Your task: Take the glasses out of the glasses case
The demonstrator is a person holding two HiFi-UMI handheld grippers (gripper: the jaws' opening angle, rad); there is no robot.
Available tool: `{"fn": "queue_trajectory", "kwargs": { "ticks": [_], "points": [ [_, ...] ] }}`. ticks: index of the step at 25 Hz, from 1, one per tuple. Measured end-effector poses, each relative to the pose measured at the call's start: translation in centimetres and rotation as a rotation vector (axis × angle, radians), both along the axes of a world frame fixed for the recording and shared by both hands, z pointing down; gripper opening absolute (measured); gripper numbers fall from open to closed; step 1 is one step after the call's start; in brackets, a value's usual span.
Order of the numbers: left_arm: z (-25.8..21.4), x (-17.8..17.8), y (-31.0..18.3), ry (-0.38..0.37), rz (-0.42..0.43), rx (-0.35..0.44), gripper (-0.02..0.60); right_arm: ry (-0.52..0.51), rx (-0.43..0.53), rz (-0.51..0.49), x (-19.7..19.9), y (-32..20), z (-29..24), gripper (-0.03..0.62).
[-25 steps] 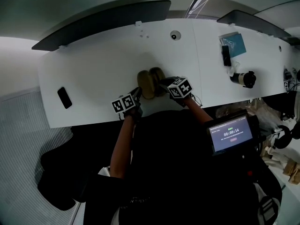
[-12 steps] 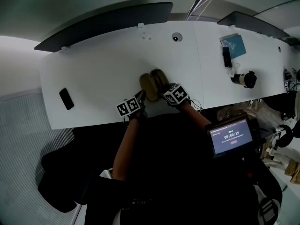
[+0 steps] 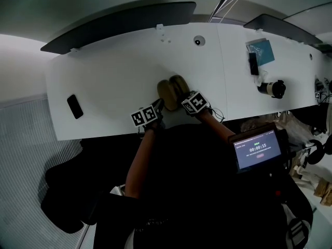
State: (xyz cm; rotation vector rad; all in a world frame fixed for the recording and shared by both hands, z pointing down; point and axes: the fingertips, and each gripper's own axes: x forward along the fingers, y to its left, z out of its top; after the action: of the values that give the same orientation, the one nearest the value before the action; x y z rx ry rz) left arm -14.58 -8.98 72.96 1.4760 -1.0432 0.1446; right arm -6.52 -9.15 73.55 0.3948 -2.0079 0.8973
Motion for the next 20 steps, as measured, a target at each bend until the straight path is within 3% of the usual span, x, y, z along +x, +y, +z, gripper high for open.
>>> {"fn": "queue_trajectory", "kwargs": {
  "ticks": [6,15,20],
  "points": [
    [0.3,-0.1,0.1,-0.020,0.011,0.005,0.052,-0.012,-0.004,-0.001,0.2,-0.2,-0.1,0.049],
    [0.1,-0.1,-0.2,-0.042,0.003,0.007,0.049,-0.246,-0.189,0.314,1.8,-1.9,-2.6,0.021],
    [-0.5,-0.1,-0.6,-0.053,0.007,0.009,0.051,-0.389,-0.293,0.397,2.1,-1.7,-4.2,0.021]
  ]
}}
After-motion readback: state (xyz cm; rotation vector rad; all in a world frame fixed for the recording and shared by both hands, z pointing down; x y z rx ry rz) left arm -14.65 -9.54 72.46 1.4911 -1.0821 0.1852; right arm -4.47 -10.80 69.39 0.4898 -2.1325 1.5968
